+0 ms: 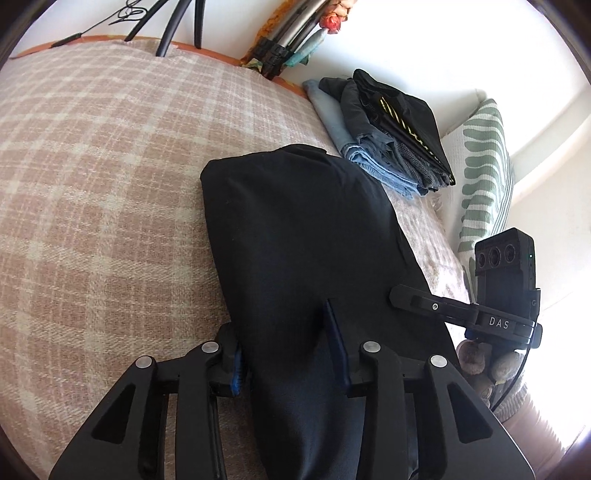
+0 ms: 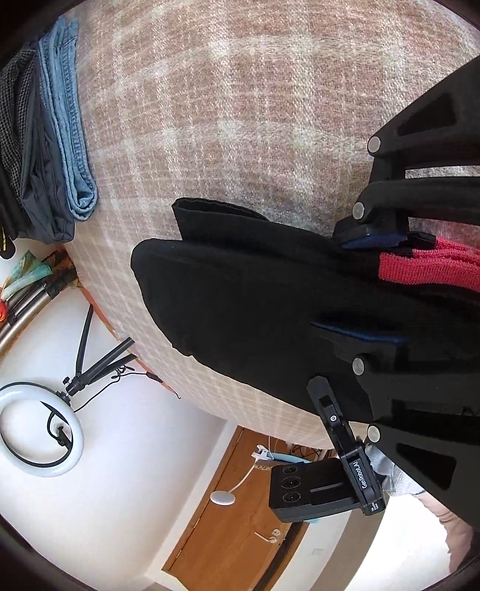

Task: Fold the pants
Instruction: 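Lift the bundle with both grippers and carry it toward the clothes stack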

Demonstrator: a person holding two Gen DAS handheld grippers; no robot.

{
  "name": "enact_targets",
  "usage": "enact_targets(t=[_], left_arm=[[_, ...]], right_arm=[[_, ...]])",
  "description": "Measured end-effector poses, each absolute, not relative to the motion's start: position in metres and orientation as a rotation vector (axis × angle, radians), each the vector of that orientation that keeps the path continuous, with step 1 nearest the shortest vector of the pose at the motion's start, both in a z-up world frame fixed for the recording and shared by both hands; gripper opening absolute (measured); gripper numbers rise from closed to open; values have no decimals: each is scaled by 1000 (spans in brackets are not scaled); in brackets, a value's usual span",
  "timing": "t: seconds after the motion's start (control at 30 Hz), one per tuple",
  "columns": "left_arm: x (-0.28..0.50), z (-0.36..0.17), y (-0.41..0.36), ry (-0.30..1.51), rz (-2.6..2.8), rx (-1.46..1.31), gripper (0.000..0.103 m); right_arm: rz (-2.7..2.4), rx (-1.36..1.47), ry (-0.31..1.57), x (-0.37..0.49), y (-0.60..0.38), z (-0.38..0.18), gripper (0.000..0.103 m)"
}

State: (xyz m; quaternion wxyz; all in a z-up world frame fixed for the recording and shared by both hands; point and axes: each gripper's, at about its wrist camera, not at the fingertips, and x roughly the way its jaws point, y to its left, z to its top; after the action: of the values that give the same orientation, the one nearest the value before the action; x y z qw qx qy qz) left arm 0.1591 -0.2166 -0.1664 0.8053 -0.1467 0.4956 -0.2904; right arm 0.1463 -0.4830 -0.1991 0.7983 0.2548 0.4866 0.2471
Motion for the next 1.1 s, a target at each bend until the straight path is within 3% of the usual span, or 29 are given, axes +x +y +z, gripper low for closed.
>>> enact_targets(t=[0.17, 0.27, 1.1], left_arm=[[149, -145, -230, 983, -635, -223, 14], [142, -132, -235, 934, -651, -178, 12], [154, -11, -298, 594, -772, -44, 10]], right_arm=[[469, 412, 973, 132, -467, -174, 17], [449, 353, 924, 123, -457, -156, 11], [324, 211, 602, 100, -484, -25, 9]])
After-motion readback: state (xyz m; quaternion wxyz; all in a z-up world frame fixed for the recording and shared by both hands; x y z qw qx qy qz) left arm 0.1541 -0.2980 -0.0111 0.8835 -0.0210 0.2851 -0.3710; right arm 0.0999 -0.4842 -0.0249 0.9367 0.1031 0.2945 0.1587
